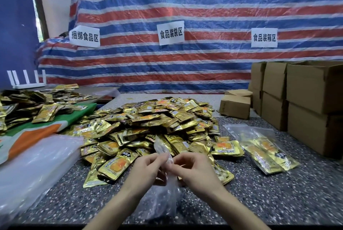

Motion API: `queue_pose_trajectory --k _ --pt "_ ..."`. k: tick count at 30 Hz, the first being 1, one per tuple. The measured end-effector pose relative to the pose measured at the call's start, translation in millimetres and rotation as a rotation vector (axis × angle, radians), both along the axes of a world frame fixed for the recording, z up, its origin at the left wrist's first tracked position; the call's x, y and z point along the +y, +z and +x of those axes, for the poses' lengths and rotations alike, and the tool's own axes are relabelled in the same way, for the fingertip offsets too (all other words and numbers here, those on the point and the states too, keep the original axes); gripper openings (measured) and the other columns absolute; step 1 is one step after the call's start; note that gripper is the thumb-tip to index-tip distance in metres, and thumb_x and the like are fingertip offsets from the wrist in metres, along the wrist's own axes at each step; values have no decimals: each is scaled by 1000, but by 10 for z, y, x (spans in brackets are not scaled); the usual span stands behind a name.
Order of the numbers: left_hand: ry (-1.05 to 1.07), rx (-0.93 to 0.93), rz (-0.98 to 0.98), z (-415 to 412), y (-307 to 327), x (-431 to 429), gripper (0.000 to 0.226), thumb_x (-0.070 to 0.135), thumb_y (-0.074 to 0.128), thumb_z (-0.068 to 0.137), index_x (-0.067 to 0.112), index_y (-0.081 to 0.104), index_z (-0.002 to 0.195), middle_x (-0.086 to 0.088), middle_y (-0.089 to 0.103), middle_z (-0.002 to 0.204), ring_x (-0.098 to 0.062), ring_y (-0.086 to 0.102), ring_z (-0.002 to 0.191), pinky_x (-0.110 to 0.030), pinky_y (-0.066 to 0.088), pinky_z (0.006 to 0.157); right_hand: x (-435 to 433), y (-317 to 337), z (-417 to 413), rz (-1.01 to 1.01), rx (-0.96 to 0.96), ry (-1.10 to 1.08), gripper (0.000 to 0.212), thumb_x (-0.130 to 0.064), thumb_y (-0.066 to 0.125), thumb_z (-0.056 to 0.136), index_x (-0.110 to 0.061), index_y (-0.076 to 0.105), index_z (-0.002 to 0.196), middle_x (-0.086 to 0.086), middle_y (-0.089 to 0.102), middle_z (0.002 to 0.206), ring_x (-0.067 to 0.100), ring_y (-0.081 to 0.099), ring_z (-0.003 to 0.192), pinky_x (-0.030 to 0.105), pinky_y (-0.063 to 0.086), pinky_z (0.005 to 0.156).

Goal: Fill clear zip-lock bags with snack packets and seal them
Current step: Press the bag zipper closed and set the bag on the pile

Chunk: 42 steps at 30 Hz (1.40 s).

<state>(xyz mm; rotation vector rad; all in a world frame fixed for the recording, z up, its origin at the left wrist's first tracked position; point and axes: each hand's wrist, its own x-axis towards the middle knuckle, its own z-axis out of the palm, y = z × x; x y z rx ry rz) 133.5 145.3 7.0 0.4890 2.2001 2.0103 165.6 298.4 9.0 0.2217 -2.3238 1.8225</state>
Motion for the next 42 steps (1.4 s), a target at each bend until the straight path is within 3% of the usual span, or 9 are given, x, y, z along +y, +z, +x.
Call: queue_pose_trajectory --k 6,10,15,20,27,32,36,39,42 --pt "85 79 3 -132 52 -98 41 11 58 95 11 61 54 -4 61 58 -14 59 57 -23 50 57 146 62 -19 -249 -101 -168 20 -9 69 87 0 73 70 17 73 84 20 72 67 36 59 57" --pt "-11 191 -74 -97 57 -62 28 17 65 91 5 68 65 -8 71 71 -21 66 67 -29 56 69 109 115 -1 -213 -121 -27 27 -31 74 89 -4 74 89 8 76 90 23 74 77 36 61 56" --pt "-147 153 -35 -65 16 -60 30 28 71 90 2 70 75 -15 68 78 -19 64 73 -29 53 73 90 164 -12 -290 -135 -33 14 -8 72 88 4 70 82 18 74 85 27 73 71 39 60 56" --pt "141 68 42 -206 88 -340 31 8 61 91 3 67 61 -9 67 64 -18 62 61 -33 52 65 378 254 -17 -308 -142 -241 17 3 65 84 1 68 68 17 74 79 21 66 55 30 53 46" --pt "278 301 -5 -183 278 -284 32 17 64 86 9 66 55 0 65 62 -15 58 64 -30 51 64 588 357 -132 -174 -63 -201 25 -25 71 89 -7 75 71 7 75 77 15 62 55 24 49 45" --pt "276 324 -34 -147 330 -123 29 11 63 88 2 66 61 0 71 66 -1 62 60 -28 47 62 997 298 -416 383 148 -430 7 -19 67 93 -23 69 98 -6 72 98 7 67 90 26 56 80" --pt "259 320 -39 -122 332 -89 29 12 63 89 1 67 62 -4 71 69 -7 62 60 -40 50 60 1422 -86 -660 955 -144 -491 69 4 59 78 -29 49 138 -4 47 146 19 34 140 43 26 118" --pt "263 284 -54 -101 325 -85 28 12 63 89 5 66 62 -8 73 75 -33 66 76 -55 55 75 1611 -338 -773 929 -261 -488 75 5 59 75 -26 48 142 1 48 147 23 32 140 46 28 118" --pt "268 257 -56 -73 314 -70 28 13 63 89 3 67 63 -5 74 74 -33 65 73 -56 54 78 1674 -426 -832 841 -210 -590 67 12 58 76 -21 57 134 5 58 134 23 42 132 44 38 112"
